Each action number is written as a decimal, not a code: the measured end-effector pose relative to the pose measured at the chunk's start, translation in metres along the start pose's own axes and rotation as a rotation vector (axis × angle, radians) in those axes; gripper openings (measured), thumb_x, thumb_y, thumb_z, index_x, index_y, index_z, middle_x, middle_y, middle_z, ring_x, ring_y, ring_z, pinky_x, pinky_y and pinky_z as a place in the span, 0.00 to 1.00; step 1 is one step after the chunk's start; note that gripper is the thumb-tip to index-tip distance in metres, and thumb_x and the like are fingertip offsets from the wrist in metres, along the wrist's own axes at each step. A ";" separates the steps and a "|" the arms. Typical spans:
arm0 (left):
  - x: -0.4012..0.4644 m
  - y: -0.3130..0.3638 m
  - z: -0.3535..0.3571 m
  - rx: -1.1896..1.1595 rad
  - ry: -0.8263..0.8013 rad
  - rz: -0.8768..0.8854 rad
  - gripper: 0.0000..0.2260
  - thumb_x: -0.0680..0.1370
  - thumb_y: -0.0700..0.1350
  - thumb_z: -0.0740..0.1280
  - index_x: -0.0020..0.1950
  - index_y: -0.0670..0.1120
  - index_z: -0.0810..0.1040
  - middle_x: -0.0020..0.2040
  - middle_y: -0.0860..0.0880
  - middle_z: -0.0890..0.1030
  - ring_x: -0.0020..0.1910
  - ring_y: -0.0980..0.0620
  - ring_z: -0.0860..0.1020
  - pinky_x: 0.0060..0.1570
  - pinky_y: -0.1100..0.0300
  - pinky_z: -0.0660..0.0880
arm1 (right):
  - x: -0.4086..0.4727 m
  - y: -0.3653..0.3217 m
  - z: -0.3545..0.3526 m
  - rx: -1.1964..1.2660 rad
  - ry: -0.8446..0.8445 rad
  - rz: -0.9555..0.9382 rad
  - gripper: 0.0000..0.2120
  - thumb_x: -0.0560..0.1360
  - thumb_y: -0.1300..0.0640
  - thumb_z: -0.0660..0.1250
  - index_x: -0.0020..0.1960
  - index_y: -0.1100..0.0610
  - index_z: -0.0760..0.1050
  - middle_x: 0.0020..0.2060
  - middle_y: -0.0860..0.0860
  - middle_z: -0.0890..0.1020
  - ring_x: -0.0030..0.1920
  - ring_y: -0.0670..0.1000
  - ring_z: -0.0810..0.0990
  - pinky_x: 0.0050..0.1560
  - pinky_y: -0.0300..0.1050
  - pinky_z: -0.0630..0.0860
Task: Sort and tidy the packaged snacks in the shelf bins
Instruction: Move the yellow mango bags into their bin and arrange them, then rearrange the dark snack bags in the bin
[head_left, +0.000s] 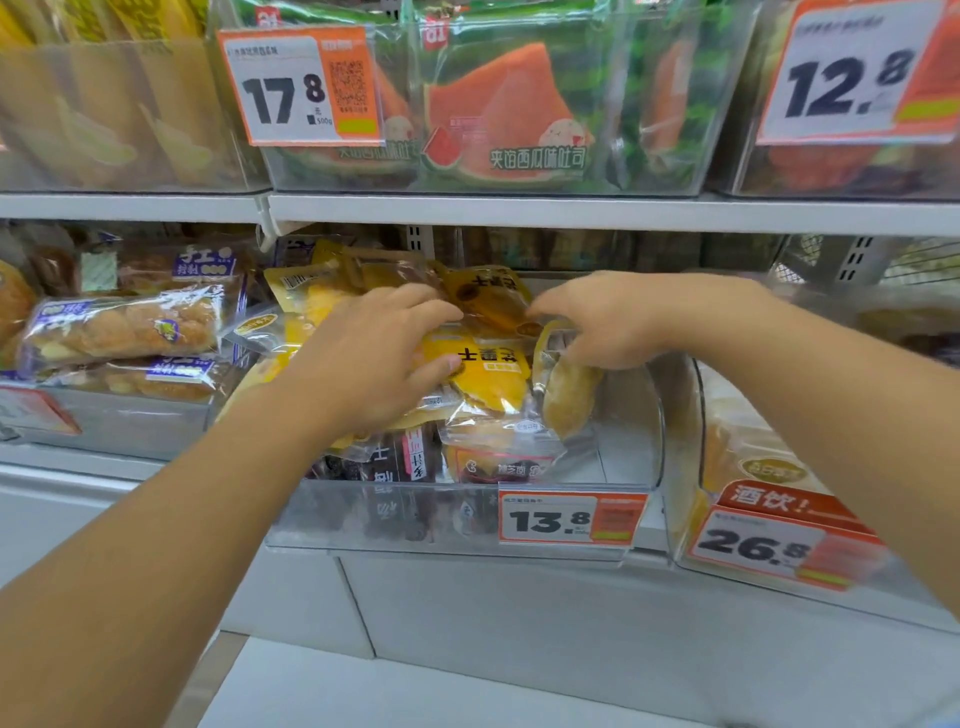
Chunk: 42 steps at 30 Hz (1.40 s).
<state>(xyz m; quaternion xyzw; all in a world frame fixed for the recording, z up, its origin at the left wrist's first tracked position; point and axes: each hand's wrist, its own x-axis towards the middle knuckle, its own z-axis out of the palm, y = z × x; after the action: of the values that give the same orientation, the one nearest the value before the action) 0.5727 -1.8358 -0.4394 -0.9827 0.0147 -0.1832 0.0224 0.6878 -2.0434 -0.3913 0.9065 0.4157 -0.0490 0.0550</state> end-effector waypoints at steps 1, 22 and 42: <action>0.000 0.004 0.002 0.004 -0.015 0.008 0.23 0.81 0.60 0.60 0.74 0.53 0.69 0.71 0.52 0.72 0.70 0.48 0.70 0.66 0.44 0.70 | 0.000 0.002 0.003 -0.021 0.018 0.000 0.30 0.80 0.57 0.63 0.79 0.51 0.58 0.76 0.51 0.66 0.74 0.55 0.67 0.71 0.52 0.69; 0.065 0.246 -0.012 -0.362 0.007 0.321 0.22 0.77 0.65 0.63 0.67 0.56 0.73 0.65 0.55 0.77 0.63 0.51 0.74 0.60 0.46 0.75 | -0.214 0.168 0.026 0.059 0.303 0.444 0.29 0.69 0.52 0.78 0.69 0.50 0.76 0.54 0.45 0.76 0.54 0.49 0.75 0.52 0.40 0.68; 0.106 0.275 0.017 -0.476 -0.068 0.266 0.36 0.72 0.61 0.72 0.78 0.53 0.63 0.74 0.54 0.70 0.71 0.53 0.69 0.67 0.56 0.67 | -0.188 0.192 0.051 -0.125 0.315 0.291 0.25 0.68 0.46 0.66 0.64 0.49 0.73 0.47 0.51 0.82 0.47 0.57 0.80 0.48 0.51 0.77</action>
<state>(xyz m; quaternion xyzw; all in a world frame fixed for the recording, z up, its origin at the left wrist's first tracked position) 0.6714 -2.1134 -0.4306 -0.9553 0.1858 -0.1371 -0.1847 0.7093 -2.3152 -0.4049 0.9483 0.2860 0.1274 0.0521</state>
